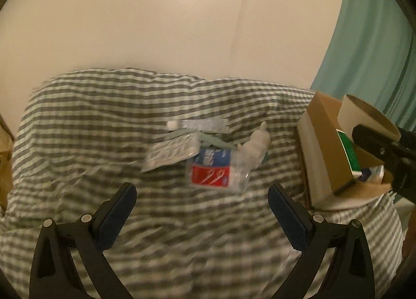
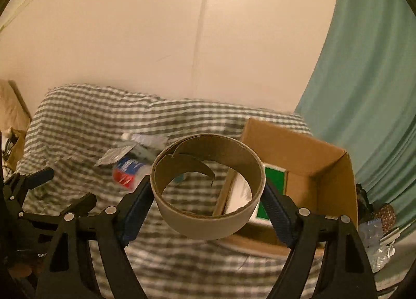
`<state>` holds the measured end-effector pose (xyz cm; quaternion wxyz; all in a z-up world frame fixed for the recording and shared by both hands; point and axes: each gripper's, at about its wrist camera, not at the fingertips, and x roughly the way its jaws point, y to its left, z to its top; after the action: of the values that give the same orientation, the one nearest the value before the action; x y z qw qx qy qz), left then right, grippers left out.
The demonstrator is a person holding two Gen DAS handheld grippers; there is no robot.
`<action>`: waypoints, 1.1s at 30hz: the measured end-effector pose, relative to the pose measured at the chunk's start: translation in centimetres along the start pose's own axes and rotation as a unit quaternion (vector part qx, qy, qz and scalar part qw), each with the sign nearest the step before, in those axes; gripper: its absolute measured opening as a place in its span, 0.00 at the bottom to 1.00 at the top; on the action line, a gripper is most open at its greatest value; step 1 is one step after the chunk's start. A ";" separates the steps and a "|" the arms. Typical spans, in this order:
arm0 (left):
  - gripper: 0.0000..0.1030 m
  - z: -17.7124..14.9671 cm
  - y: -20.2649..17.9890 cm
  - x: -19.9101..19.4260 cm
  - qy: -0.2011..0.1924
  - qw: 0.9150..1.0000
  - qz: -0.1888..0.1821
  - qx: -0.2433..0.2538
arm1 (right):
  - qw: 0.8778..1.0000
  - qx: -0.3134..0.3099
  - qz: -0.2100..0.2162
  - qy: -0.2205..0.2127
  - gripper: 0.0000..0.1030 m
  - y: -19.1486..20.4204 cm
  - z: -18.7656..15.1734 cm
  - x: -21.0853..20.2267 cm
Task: Organize objects
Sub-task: 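Grasp the blue-labelled floss bottle with the left gripper while the right drops the tape into the box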
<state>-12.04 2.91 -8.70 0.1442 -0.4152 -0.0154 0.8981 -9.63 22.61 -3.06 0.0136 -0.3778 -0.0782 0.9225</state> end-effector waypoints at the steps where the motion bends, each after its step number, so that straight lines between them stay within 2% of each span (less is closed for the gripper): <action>1: 1.00 0.3 -0.3 0.8 0.004 1.000 -0.005 0.003 | 1.000 0.004 0.000 -0.004 0.79 -0.4 0.4 0.4; 6: 1.00 1.4 -1.8 4.9 0.025 0.999 -0.011 0.027 | 0.999 0.030 0.004 -0.015 0.79 -2.0 0.9 2.8; 10: 1.00 1.1 -2.1 8.0 0.047 0.998 -0.013 0.041 | 0.999 0.032 0.000 -0.016 0.79 -2.4 0.6 3.9; 16: 1.00 1.1 -1.5 11.6 0.096 0.995 -0.017 0.019 | 0.999 0.046 0.009 -0.010 0.79 -3.0 -0.3 4.7; 19: 1.00 1.0 -1.5 12.0 0.106 0.994 -0.011 0.019 | 0.999 0.049 0.007 -0.004 0.79 -3.2 -0.5 4.9; 21: 0.99 0.9 -1.4 12.0 0.106 0.994 -0.018 0.016 | 0.999 0.051 0.005 -0.006 0.79 -3.1 -0.7 4.7; 24: 0.90 0.8 -1.0 11.5 0.105 0.994 -0.013 0.008 | 0.999 0.051 0.008 -0.010 0.79 -2.9 -1.0 4.1; 27: 0.89 0.9 -0.9 10.3 0.103 0.995 -0.008 0.001 | 0.999 0.042 0.005 -0.012 0.79 -2.5 -1.3 3.5; 30: 0.89 1.4 -1.2 7.3 0.092 0.996 0.001 -0.001 | 0.999 0.034 0.003 -0.013 0.79 -2.8 -1.7 2.1; 33: 0.89 2.5 -2.4 2.5 0.056 0.998 -0.007 0.003 | 0.999 0.041 0.006 -0.019 0.79 -4.2 -1.4 -0.3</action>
<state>-14.90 6.09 -8.55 0.1518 -0.4645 -0.0077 0.8724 -8.58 26.95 -3.13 0.0221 -0.3595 -0.0382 0.9321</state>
